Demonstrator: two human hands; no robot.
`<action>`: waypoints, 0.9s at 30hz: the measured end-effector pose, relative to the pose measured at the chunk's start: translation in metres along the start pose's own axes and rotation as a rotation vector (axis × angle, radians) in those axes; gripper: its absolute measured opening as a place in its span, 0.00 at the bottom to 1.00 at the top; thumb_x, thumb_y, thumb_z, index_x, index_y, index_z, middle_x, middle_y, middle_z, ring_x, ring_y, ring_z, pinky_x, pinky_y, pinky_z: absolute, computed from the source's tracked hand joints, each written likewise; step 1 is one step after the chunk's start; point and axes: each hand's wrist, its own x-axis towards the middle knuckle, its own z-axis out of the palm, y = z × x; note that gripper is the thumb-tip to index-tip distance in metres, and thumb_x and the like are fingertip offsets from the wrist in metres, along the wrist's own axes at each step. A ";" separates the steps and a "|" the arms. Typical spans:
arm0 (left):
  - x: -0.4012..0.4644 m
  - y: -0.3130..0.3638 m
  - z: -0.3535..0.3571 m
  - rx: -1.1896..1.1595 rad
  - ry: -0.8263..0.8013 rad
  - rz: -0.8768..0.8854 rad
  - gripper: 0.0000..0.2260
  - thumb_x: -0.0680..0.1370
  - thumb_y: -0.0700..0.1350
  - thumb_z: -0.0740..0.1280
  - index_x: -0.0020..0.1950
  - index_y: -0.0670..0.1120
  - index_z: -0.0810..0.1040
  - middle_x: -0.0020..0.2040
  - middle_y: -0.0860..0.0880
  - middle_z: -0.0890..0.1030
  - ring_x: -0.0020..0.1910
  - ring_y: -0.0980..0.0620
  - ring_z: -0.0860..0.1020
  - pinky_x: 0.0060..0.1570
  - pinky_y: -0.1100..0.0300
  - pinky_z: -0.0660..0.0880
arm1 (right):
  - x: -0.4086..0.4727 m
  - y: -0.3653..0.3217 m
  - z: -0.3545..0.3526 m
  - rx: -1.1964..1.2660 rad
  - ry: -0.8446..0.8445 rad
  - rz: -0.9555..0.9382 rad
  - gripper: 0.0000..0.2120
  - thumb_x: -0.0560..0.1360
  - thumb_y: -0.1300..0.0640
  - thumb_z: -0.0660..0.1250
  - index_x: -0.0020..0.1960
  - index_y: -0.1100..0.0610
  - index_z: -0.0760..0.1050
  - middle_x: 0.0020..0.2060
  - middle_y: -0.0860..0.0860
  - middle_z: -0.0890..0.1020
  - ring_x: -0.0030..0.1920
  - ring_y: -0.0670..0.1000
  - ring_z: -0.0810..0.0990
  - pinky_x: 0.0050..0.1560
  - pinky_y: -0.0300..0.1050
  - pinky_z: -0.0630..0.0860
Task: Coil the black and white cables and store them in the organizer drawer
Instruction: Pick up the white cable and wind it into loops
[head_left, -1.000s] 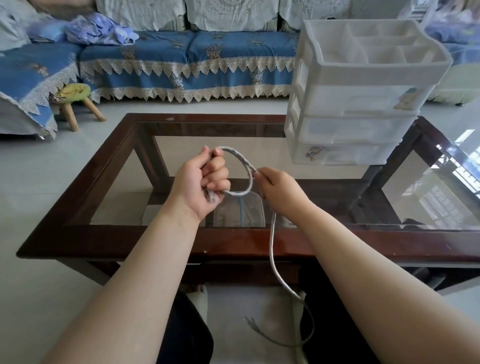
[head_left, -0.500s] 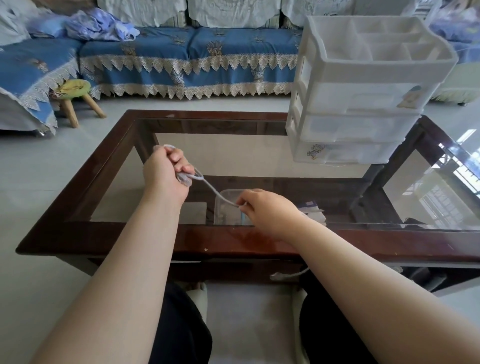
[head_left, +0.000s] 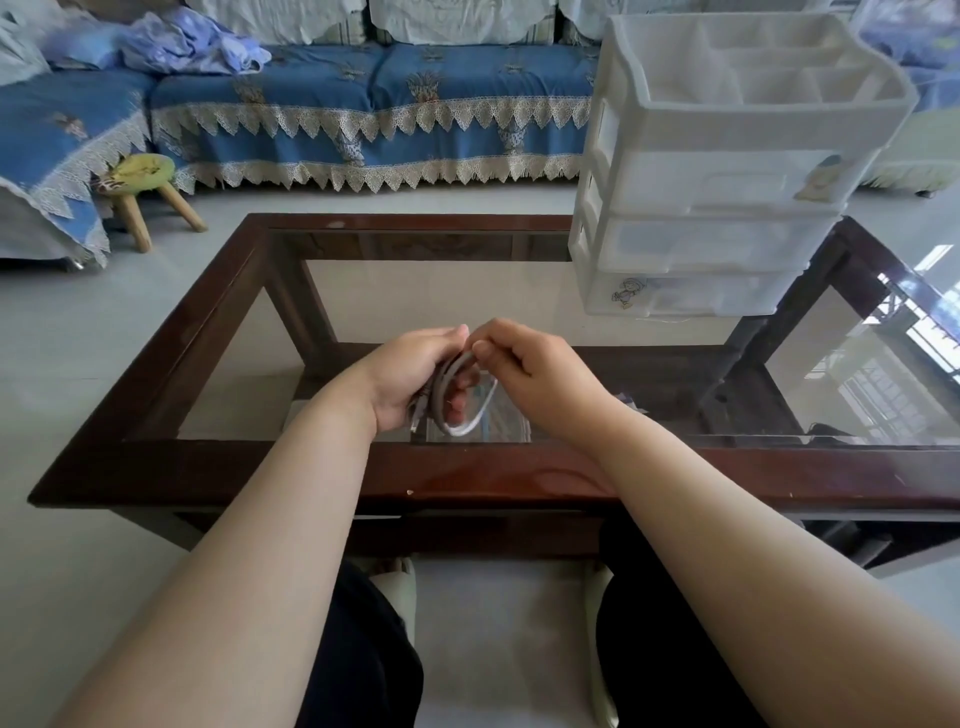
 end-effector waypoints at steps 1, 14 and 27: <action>0.001 0.000 0.002 -0.041 -0.030 -0.018 0.16 0.84 0.49 0.52 0.41 0.45 0.71 0.30 0.47 0.70 0.24 0.53 0.69 0.24 0.63 0.69 | 0.001 0.001 -0.001 0.011 0.014 0.027 0.07 0.80 0.54 0.61 0.51 0.55 0.76 0.38 0.47 0.81 0.39 0.49 0.78 0.43 0.46 0.74; 0.005 0.002 0.013 -0.378 -0.235 -0.049 0.17 0.82 0.49 0.53 0.35 0.46 0.67 0.21 0.53 0.61 0.14 0.59 0.57 0.18 0.66 0.48 | 0.006 0.012 -0.013 -0.004 0.214 0.214 0.15 0.73 0.40 0.66 0.48 0.51 0.73 0.38 0.45 0.74 0.39 0.46 0.74 0.39 0.45 0.72; 0.000 0.002 0.021 -0.252 -0.177 0.096 0.17 0.82 0.54 0.54 0.39 0.46 0.68 0.24 0.53 0.61 0.19 0.59 0.57 0.20 0.65 0.53 | 0.006 0.018 -0.018 0.124 -0.004 0.248 0.20 0.81 0.46 0.53 0.47 0.59 0.75 0.29 0.46 0.76 0.24 0.39 0.71 0.26 0.29 0.64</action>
